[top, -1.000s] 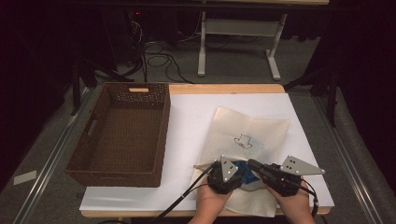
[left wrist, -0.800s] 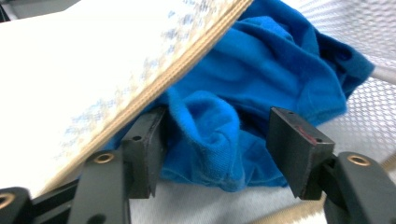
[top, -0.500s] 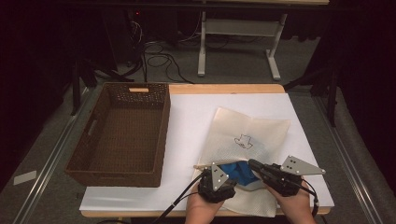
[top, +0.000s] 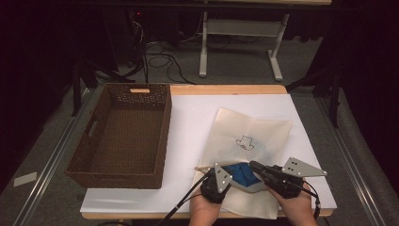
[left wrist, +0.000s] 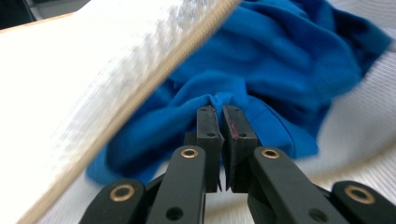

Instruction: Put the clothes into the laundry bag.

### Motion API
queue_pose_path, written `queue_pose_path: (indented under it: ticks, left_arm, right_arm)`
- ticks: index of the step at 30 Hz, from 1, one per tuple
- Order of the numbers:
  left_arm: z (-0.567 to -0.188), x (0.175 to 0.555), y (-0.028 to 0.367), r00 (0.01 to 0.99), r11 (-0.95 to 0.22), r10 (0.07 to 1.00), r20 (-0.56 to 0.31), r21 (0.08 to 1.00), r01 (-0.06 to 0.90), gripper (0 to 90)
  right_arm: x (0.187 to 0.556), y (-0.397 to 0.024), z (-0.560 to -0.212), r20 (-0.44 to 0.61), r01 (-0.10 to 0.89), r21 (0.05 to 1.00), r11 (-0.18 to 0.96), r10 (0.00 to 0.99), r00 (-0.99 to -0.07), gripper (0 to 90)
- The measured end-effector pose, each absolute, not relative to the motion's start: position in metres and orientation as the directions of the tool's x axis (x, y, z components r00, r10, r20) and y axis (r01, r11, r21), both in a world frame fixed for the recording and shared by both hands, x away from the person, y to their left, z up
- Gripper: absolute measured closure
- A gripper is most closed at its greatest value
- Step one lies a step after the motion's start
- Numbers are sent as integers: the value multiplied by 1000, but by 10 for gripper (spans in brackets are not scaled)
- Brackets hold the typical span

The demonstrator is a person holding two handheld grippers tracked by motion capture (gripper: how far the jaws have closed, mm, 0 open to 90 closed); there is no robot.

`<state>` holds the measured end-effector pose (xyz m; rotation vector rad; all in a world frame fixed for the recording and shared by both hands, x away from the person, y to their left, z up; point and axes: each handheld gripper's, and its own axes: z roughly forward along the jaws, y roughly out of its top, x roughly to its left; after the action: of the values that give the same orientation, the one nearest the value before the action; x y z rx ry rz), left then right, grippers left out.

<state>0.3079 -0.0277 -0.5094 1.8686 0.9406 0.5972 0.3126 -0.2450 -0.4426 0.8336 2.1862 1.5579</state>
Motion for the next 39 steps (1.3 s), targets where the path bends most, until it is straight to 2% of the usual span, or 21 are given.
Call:
queue_pose_path:
  ticks: [6, 11, 15, 24, 36, 39]
  left_arm:
    - [-512, 331, -55, 602, -304, 799, 9, 869, 391, 821]
    - [-513, 332, -57, 611, -316, 792, 7, 860, 400, 678]
    - [-509, 322, -46, 627, -302, 779, -3, 874, 381, 619]
    - [-506, 304, -25, 639, -244, 768, -49, 900, 362, 589]
    - [-494, 286, -11, 665, -224, 744, -61, 915, 335, 545]
    - [-488, 283, -4, 686, -259, 727, -37, 910, 324, 538]
  right_arm:
    - [314, -246, -443, 69, 268, 936, 229, 627, -776, 890]
    - [313, -246, -443, 74, 272, 936, 225, 630, -773, 889]
    - [313, -247, -443, 72, 270, 936, 227, 628, -775, 890]
    - [312, -245, -443, 69, 270, 936, 228, 630, -773, 889]
    - [312, -247, -443, 71, 271, 935, 227, 630, -773, 889]
    - [312, -247, -443, 70, 271, 934, 231, 628, -775, 889]
